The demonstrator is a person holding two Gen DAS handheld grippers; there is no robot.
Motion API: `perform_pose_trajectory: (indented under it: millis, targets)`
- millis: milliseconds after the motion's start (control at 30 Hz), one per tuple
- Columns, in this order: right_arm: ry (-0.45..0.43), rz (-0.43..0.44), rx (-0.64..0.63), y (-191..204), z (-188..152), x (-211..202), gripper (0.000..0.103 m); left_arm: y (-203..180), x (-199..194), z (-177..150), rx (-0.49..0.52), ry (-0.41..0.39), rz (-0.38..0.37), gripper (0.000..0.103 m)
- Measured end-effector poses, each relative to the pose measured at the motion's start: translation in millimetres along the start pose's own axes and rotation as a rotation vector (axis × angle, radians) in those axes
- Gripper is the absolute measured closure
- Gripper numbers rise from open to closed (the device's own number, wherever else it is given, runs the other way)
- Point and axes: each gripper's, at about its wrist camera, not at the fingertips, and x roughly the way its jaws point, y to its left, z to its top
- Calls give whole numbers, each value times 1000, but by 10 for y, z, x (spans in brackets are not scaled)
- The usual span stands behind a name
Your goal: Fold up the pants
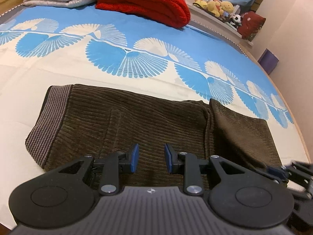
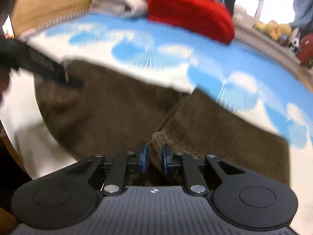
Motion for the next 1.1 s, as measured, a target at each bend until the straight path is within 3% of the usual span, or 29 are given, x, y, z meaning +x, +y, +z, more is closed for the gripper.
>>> perform_pose_trajectory:
  millis: [100, 200, 267, 433, 500, 600, 667, 767, 867, 933, 1033, 1100]
  targets:
    - [20, 11, -81, 146, -128, -75, 86, 9, 15, 21, -26, 6, -6, 72]
    - [135, 24, -177, 284, -414, 138, 81, -59, 55, 13, -26, 21, -13, 72]
    - [126, 15, -177, 325, -466, 142, 80, -143, 74, -22, -2, 29, -15, 72]
    - [-41, 0, 19, 153, -382, -209, 63, -405, 102, -98, 109, 21, -29, 72]
    - [-18, -41, 40, 90, -423, -130, 63, -494, 124, -134, 142, 19, -35, 72]
    - [178, 29, 22, 70, -588, 202, 59, -629, 162, -180, 183, 18, -56, 72]
    - [149, 40, 32, 40, -570, 119, 58, -722, 186, -202, 209, 16, -80, 72]
    - [40, 39, 198, -261, -461, -236, 59, -897, 237, -236, 255, 13, -131, 72]
    - [-34, -74, 367, -733, -470, -515, 56, -1094, 305, -306, 316, 24, -173, 72]
    - [-53, -235, 510, -1105, -554, -638, 42, -1231, 342, -388, 367, 36, -199, 72]
    - [-6, -433, 735, -1617, -845, -691, 33, -1402, 436, -544, 437, 79, -229, 72]
    - [44, -471, 852, -1848, -1066, -656, 33, -1470, 624, -691, 491, 172, -185, 72]
